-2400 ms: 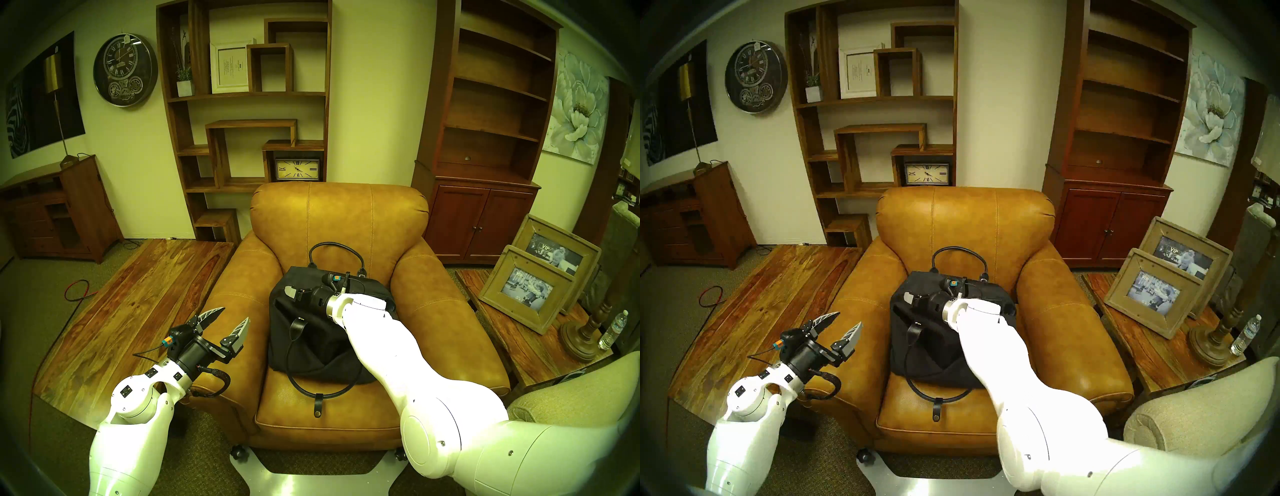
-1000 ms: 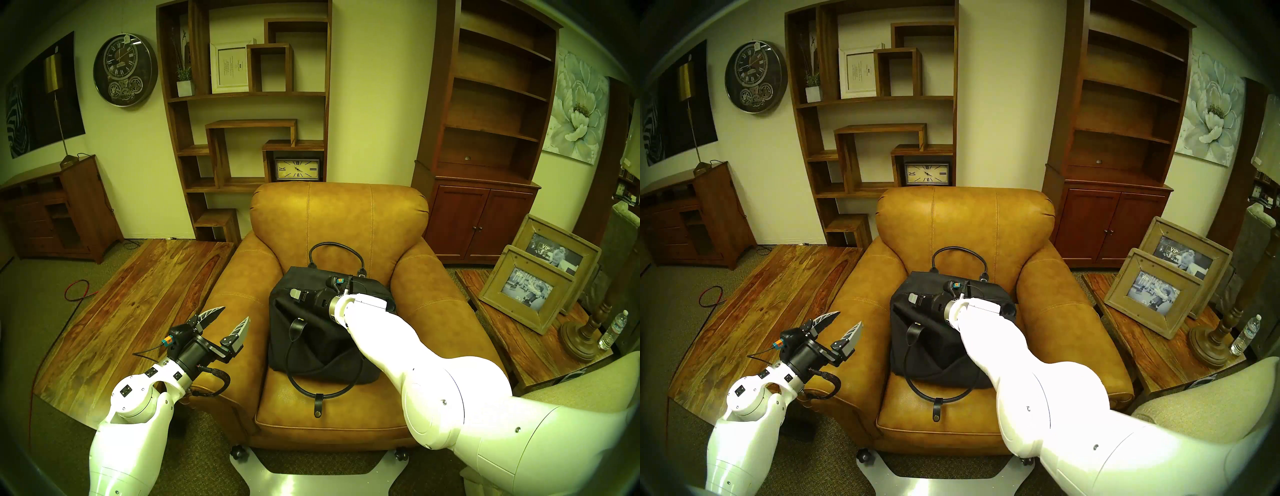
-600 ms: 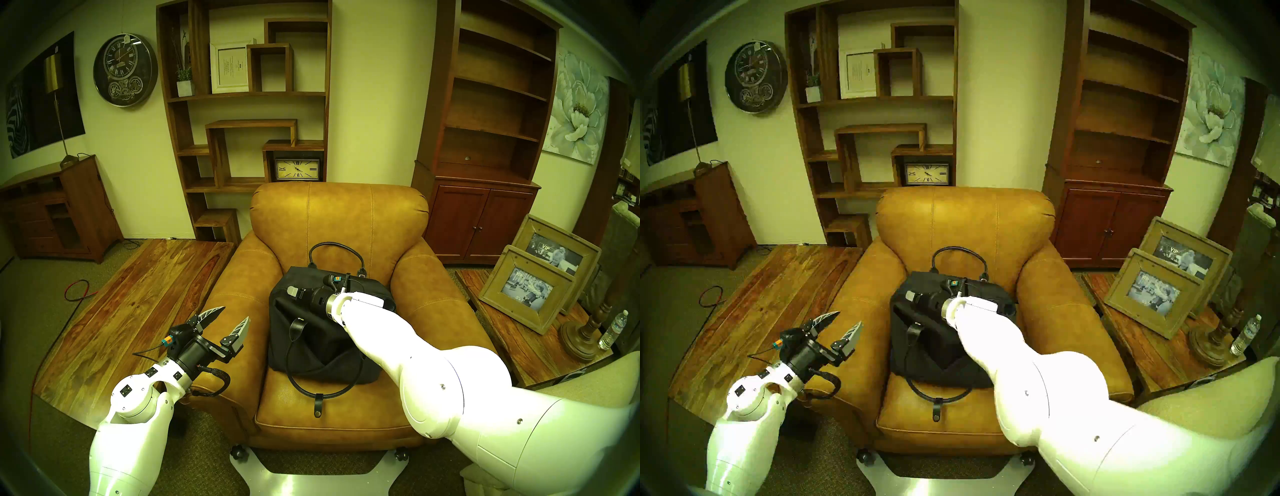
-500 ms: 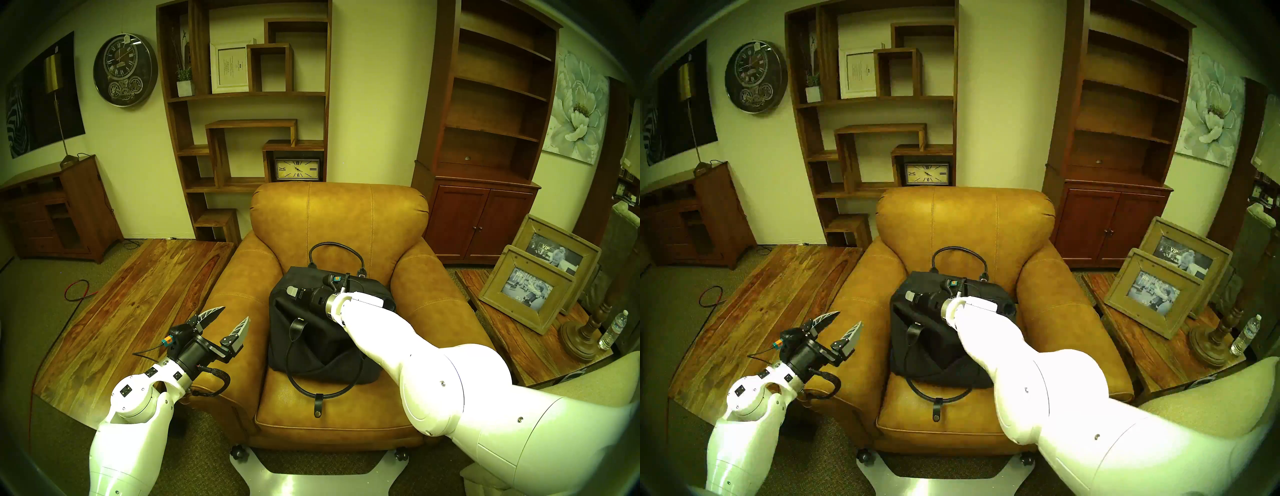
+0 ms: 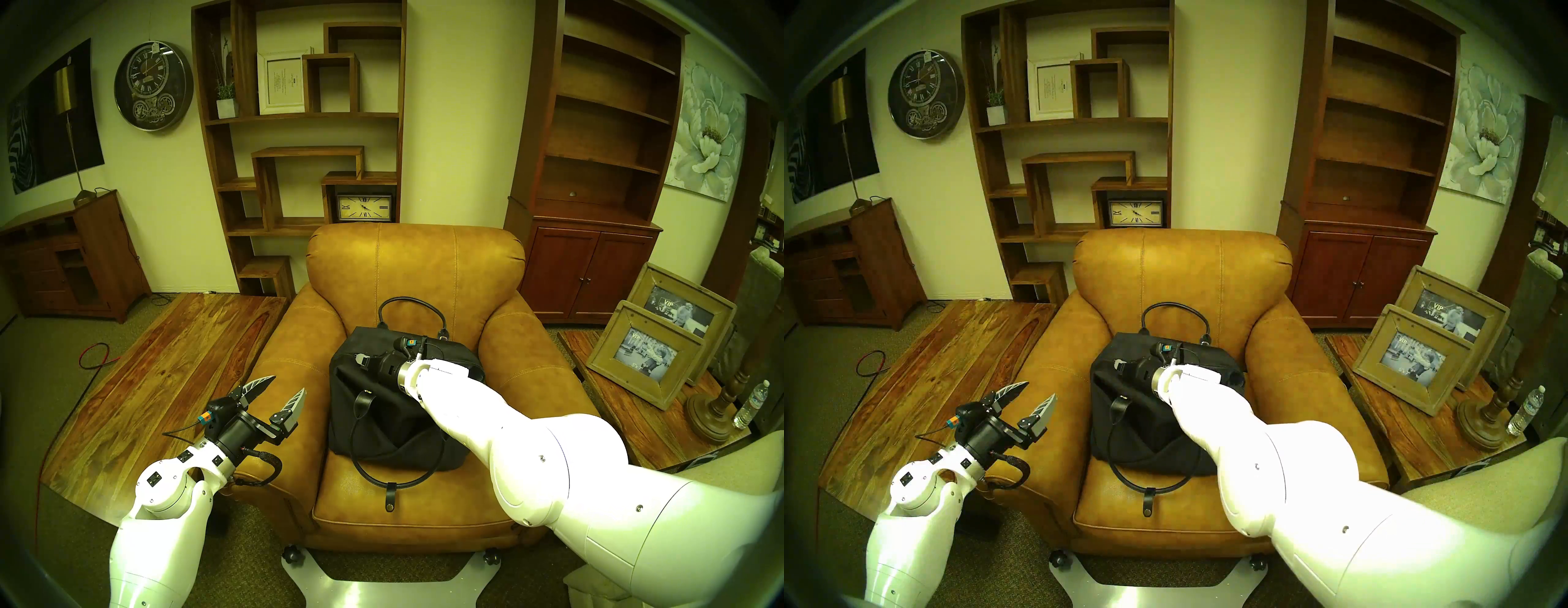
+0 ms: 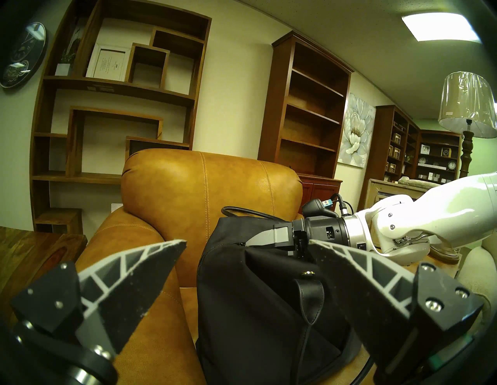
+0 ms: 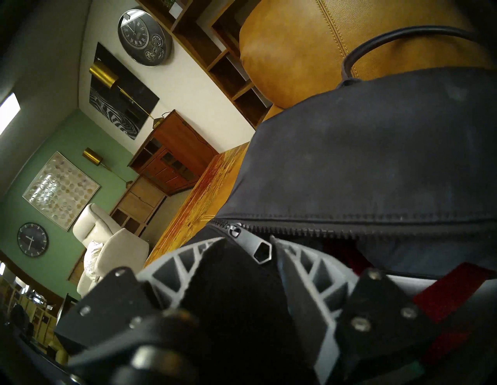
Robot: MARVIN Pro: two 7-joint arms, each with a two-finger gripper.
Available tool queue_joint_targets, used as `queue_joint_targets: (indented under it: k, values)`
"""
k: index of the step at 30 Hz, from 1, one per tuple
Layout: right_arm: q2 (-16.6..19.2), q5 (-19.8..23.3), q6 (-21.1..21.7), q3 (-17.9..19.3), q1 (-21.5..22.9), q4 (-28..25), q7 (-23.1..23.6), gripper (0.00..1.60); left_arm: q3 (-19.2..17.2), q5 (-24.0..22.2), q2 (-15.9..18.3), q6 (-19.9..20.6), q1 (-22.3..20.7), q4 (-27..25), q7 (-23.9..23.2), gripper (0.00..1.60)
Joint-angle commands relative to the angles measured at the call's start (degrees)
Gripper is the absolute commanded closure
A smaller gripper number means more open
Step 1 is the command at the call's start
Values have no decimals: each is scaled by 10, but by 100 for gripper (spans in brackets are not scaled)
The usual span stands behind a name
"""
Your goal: Close a bag with a zipper
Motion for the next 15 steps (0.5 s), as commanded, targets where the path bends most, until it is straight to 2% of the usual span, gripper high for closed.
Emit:
queue_joint_targets:
  k: [1, 5, 6, 10, 11, 12, 13, 15]
  values:
    - [-5, -1, -11, -2, 20, -3, 9, 82, -1, -1, -1, 1, -1, -14, 1, 0]
    - [-4, -3, -17, -3, 19, -2, 13, 86, -1, -1, -1, 1, -1, -14, 1, 0]
    - [-4, -3, -18, -3, 19, -2, 14, 94, -1, -1, -1, 1, -1, -14, 1, 0]
    - [-4, -7, -20, -7, 19, -1, 15, 95, -2, -1, -1, 1, -1, -15, 1, 0]
    - [-4, -7, -21, -7, 19, 0, 16, 110, -2, 0, -2, 2, -1, -15, 1, 0]
    - [-4, -8, -19, -9, 20, 1, 18, 110, -2, 0, -2, 2, -1, -15, 1, 0]
    - [-5, -8, -20, -10, 20, 2, 18, 102, -2, 0, -2, 2, -1, -15, 1, 0]
    - [-5, -8, -19, -10, 20, 3, 18, 102, -2, 0, -2, 2, -1, -15, 1, 0]
